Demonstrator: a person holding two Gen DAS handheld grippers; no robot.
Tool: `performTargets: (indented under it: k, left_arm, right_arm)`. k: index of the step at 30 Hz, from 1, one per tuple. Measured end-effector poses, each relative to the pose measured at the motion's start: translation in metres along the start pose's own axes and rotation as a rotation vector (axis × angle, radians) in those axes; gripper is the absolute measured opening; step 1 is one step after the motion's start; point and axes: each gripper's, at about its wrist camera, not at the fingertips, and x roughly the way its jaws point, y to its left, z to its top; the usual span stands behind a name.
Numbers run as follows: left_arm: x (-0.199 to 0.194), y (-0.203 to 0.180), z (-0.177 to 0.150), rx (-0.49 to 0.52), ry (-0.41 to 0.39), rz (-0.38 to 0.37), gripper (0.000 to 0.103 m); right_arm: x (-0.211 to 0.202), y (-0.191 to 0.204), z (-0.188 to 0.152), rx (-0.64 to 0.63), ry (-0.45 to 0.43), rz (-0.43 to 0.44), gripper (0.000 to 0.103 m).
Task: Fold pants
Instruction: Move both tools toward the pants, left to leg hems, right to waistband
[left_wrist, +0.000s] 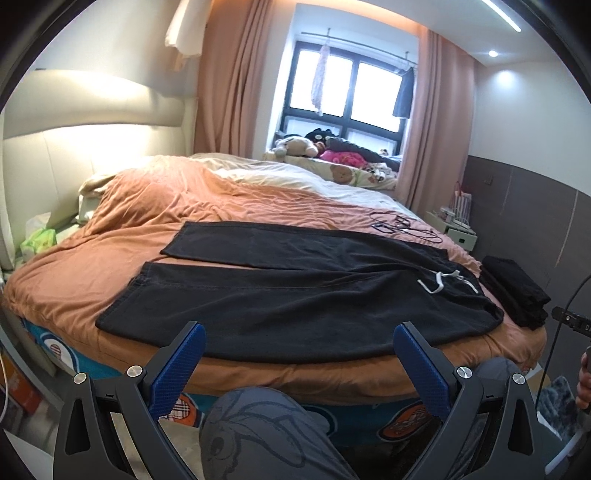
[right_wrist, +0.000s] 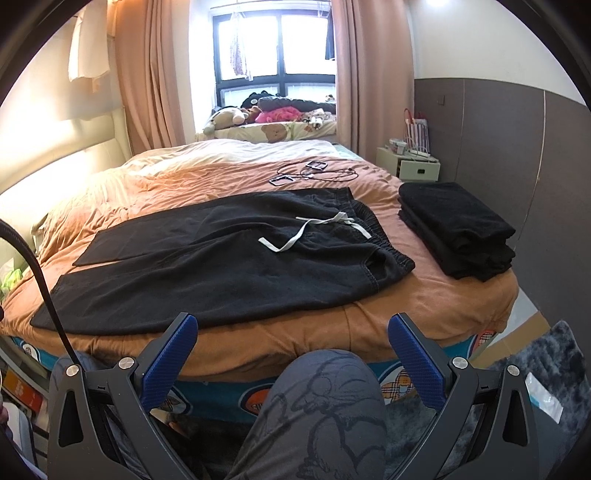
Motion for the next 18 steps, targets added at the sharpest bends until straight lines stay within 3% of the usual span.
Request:
performTargets:
  k: [18]
  left_arm:
    - [0.058,0.074,0.013,-0.159,0.098,0.154,0.103]
  right_arm:
    - [0.081,-0.012,0.036,0.082,0.087,-0.032,0.103]
